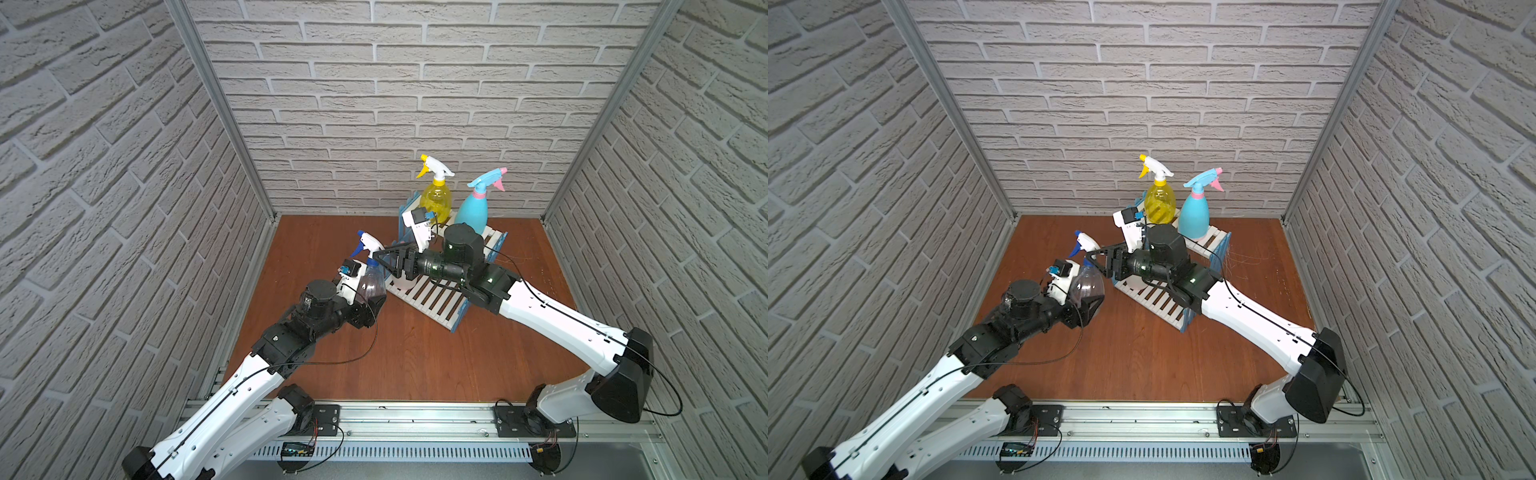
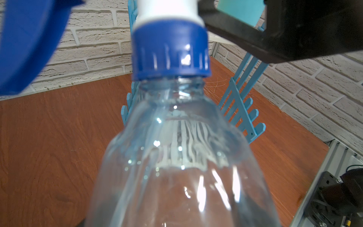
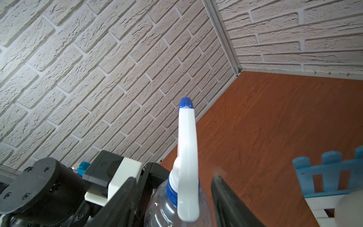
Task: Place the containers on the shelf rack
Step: 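Pick up a container from the center of the board.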
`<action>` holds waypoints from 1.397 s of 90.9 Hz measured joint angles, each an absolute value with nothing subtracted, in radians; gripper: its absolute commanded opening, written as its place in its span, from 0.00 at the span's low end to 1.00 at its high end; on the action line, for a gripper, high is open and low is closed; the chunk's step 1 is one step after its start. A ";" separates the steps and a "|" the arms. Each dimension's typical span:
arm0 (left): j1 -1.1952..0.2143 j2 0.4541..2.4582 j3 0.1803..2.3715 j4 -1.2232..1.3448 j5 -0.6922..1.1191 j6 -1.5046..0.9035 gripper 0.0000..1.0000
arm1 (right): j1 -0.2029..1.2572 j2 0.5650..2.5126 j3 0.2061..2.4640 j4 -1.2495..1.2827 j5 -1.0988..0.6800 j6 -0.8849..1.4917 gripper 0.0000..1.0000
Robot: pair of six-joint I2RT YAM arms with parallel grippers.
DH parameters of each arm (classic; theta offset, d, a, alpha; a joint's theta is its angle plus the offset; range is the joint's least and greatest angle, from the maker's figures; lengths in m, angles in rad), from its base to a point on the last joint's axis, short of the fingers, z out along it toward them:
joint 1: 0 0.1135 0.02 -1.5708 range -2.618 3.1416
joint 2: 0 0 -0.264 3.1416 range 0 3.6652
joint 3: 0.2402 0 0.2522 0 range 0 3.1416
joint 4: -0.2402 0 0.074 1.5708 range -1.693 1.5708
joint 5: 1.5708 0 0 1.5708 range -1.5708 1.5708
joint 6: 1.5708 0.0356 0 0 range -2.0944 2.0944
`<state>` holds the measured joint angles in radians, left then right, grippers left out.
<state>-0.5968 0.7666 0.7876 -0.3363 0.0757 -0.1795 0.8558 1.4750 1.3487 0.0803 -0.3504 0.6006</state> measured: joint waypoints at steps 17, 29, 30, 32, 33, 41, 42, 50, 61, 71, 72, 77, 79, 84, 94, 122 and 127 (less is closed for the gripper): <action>-0.597 0.766 0.788 -0.336 0.080 -0.176 0.55 | 0.856 1.485 1.349 0.116 -0.356 0.630 0.35; -0.597 0.761 0.788 -0.335 0.078 -0.177 0.55 | 0.853 1.493 1.349 0.117 -0.346 0.644 0.28; -0.597 0.761 0.787 -0.336 0.078 -0.178 0.55 | 0.853 1.494 1.349 0.117 -0.345 0.645 0.28; -0.597 0.761 0.788 -0.337 0.076 -0.178 0.55 | 0.853 1.496 1.349 0.117 -0.344 0.645 0.28; -0.597 0.761 0.788 -0.338 0.075 -0.178 0.55 | 0.853 1.497 1.349 0.118 -0.344 0.647 0.27; -0.597 0.761 0.788 -0.342 0.073 -0.179 0.55 | 0.853 1.502 1.349 0.115 -0.342 0.650 0.20; -0.597 0.761 0.788 -0.342 0.073 -0.179 0.55 | 0.853 1.502 1.349 0.114 -0.340 0.651 0.18; -0.597 0.760 0.788 -0.344 0.068 -0.181 0.62 | 0.853 1.502 1.349 0.109 -0.326 0.648 0.06; -0.597 0.760 0.787 -0.349 0.062 -0.183 0.87 | 0.857 1.499 1.335 0.120 -0.292 0.642 0.03; -0.597 0.756 0.779 -0.350 0.056 -0.186 0.98 | 0.863 1.475 1.285 0.155 -0.250 0.635 0.03; -0.597 0.755 0.779 -0.349 0.056 -0.184 0.98 | 0.864 1.472 1.279 0.155 -0.245 0.633 0.03; -0.597 0.748 0.778 -0.341 0.052 -0.188 0.98 | 0.864 1.461 1.254 0.158 -0.220 0.624 0.03; -0.597 0.746 0.778 -0.338 0.052 -0.189 0.98 | 0.864 1.457 1.245 0.159 -0.210 0.620 0.03; -0.597 0.740 0.778 -0.332 0.053 -0.192 0.98 | 0.864 1.451 1.225 0.160 -0.190 0.611 0.03; -0.597 0.737 0.777 -0.322 0.057 -0.193 0.98 | 0.864 1.428 1.180 0.181 -0.149 0.582 0.03; -0.590 0.714 0.774 -0.328 -0.015 -0.215 0.98 | 0.922 1.256 1.062 0.207 0.010 0.379 0.04; -0.580 0.714 0.774 -0.339 -0.038 -0.224 0.98 | 0.953 1.205 1.037 0.207 0.064 0.316 0.04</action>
